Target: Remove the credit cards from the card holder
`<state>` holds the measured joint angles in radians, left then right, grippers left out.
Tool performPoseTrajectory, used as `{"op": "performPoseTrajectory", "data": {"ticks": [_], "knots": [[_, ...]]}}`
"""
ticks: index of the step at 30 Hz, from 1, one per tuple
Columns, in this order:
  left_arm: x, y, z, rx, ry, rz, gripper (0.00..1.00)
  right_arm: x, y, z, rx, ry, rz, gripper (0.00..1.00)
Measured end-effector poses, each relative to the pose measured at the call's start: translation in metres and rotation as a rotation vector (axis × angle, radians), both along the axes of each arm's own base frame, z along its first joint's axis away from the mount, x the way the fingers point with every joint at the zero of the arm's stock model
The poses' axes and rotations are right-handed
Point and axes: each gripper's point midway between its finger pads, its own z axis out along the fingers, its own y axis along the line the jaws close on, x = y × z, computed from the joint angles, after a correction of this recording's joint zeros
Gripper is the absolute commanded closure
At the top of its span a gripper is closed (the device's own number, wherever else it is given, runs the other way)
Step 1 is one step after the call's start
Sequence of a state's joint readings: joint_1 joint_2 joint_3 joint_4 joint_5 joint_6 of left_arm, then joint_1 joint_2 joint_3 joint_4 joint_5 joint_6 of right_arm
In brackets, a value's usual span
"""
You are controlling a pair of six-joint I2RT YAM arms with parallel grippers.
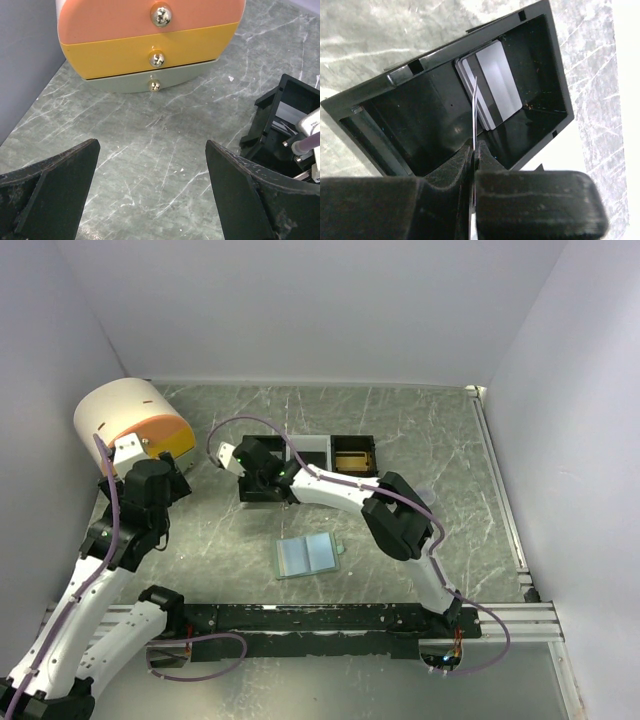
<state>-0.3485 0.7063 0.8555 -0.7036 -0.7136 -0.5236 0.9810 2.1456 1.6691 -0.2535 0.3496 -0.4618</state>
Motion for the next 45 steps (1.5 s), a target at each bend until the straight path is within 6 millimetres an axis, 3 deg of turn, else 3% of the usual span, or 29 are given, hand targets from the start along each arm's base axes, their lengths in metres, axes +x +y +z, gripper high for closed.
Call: {"op": "performPoseTrajectory", "data": {"ticks": [6,15,21,28,37,41,45], "knots": [[0.000,0.000,-0.001,0.000,0.003,0.000,0.00,0.000,-0.015,-0.011,-0.051,0.011,0.007,1.00],[-0.001,0.000,0.001,-0.003,-0.005,-0.001,0.01,0.013,-0.014,0.014,-0.029,-0.076,0.086,1.00],[-0.001,0.000,0.001,-0.003,-0.005,-0.001,0.00,0.016,-0.015,-0.001,-0.073,-0.116,0.205,1.00],[-0.001,0.000,0.001,-0.003,-0.005,-0.001,0.00,0.043,-0.009,0.008,-0.068,-0.209,0.241,1.00],[-0.005,0.002,0.007,-0.012,-0.032,0.001,0.00,0.051,-0.006,-0.038,-0.143,-0.202,0.276,1.00],[-0.006,0.002,0.009,-0.015,-0.043,0.002,0.00,0.056,-0.004,-0.043,-0.155,-0.212,0.276,0.95],[-0.006,0.002,0.008,-0.014,-0.039,0.002,0.00,0.061,0.001,-0.036,-0.128,-0.208,0.263,0.75]]}}
